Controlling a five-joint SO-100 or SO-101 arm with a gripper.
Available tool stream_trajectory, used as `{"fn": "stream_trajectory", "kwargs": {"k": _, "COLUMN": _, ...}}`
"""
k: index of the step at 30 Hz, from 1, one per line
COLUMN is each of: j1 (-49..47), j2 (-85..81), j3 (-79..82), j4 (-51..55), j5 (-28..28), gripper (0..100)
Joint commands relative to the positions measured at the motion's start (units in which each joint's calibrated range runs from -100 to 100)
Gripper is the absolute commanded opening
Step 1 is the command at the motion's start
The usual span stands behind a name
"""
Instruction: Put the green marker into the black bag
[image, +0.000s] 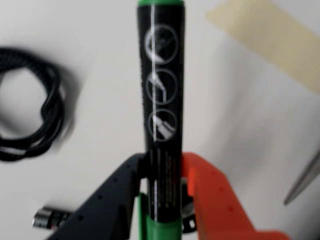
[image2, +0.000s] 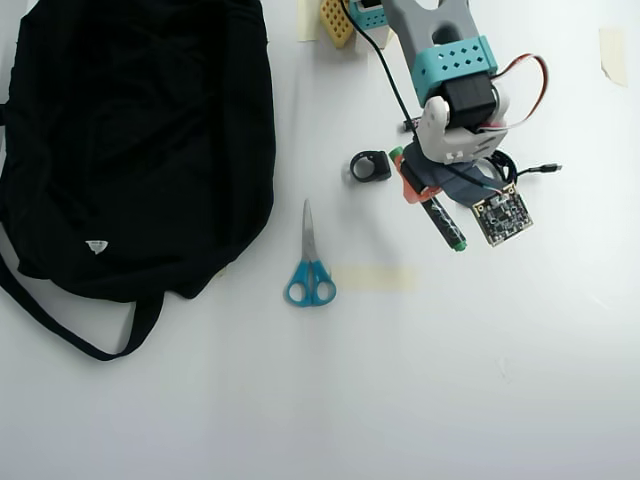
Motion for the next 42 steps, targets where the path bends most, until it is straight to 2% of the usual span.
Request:
{"fn": "stream_trajectory", "kwargs": {"k": 1, "j1": 0.4, "j2": -8.6, "j3": 5.6, "j4": -2.6, "j5": -0.1, "gripper": 2}}
{"fn": "stream_trajectory", "kwargs": {"k": 7, "j1": 3.7, "j2": -16.7, "j3": 15.8, "j4": -6.1, "j5": -6.3, "gripper": 2}}
{"fn": "stream_trajectory", "kwargs": {"k": 18, "j1": 11.7, "j2": -35.7, "j3": 31.8, "j4": -6.2, "j5": -6.6, "gripper": 2}}
{"fn": "stream_trajectory", "kwargs": {"k": 24, "j1": 21.4, "j2": -42.8, "j3": 36.6, "j4": -5.6, "j5": -6.6, "gripper": 2}}
{"fn": "stream_trajectory", "kwargs": {"k": 42, "j1": 60.0, "j2": -42.0, "j3": 34.4, "j4": -7.9, "j5": -6.0, "gripper": 2}}
